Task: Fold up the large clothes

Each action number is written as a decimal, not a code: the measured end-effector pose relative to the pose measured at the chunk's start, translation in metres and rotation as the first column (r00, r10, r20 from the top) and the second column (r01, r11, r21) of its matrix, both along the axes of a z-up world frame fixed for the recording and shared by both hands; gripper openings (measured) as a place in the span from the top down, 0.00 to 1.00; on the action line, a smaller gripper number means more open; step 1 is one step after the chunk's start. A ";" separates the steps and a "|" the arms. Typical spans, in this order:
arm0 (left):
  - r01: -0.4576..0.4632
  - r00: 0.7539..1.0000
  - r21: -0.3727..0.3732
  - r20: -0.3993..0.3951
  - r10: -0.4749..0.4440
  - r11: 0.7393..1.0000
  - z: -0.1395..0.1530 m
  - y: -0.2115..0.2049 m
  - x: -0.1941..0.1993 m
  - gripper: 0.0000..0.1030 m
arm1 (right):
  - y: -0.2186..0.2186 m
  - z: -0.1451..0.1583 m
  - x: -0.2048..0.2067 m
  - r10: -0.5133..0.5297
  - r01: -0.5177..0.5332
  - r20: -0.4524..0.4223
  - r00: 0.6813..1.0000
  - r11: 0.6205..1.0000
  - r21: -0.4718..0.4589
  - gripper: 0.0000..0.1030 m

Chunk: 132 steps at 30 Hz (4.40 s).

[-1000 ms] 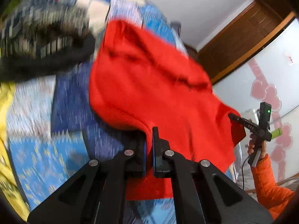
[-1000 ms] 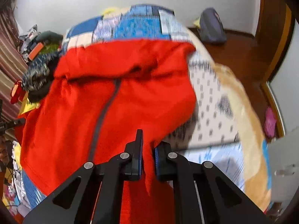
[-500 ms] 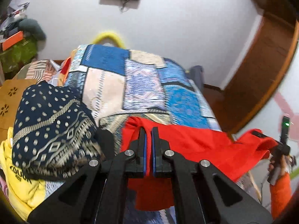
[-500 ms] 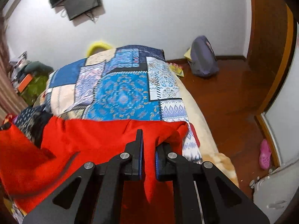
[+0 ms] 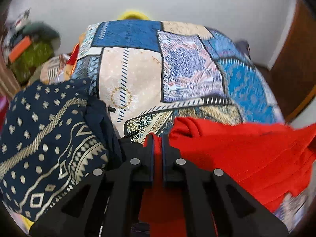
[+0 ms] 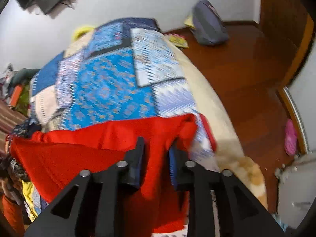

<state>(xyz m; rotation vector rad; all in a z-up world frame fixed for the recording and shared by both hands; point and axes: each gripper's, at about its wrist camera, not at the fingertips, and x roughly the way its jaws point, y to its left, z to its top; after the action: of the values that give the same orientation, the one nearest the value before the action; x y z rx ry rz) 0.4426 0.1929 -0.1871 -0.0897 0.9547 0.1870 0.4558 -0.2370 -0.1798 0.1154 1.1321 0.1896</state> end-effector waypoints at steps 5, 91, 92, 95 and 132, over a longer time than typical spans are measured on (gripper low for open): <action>0.045 0.999 0.065 -0.011 -0.045 0.997 0.012 -0.009 -0.007 0.66 | -0.020 0.019 -0.018 -0.046 0.054 0.052 0.998 0.984 -0.171 0.72; -0.095 0.995 -0.686 -0.064 0.071 0.722 -0.070 -0.016 -0.159 0.26 | 0.081 0.019 -0.148 0.283 -0.241 0.220 0.934 0.950 -0.198 0.37; -0.101 0.995 -0.689 -0.063 0.080 0.718 -0.074 -0.017 -0.157 0.26 | 0.087 0.019 -0.150 0.297 -0.255 0.221 0.929 0.946 -0.200 0.37; -0.097 0.993 -0.687 -0.021 0.113 0.721 -0.076 -0.018 -0.145 0.26 | 0.099 0.016 -0.149 0.328 -0.287 0.221 0.919 0.937 -0.198 0.37; -0.029 0.896 -0.512 0.367 0.249 0.858 0.079 0.007 -0.080 0.90 | 0.195 0.008 -0.110 0.333 -0.332 0.103 0.937 0.943 -0.027 0.37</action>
<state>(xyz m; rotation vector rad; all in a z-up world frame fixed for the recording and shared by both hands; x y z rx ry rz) 0.3627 0.2004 -0.1077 -0.6586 0.5368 0.0481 0.3455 -0.0422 -0.1716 -0.0959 1.0402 0.4875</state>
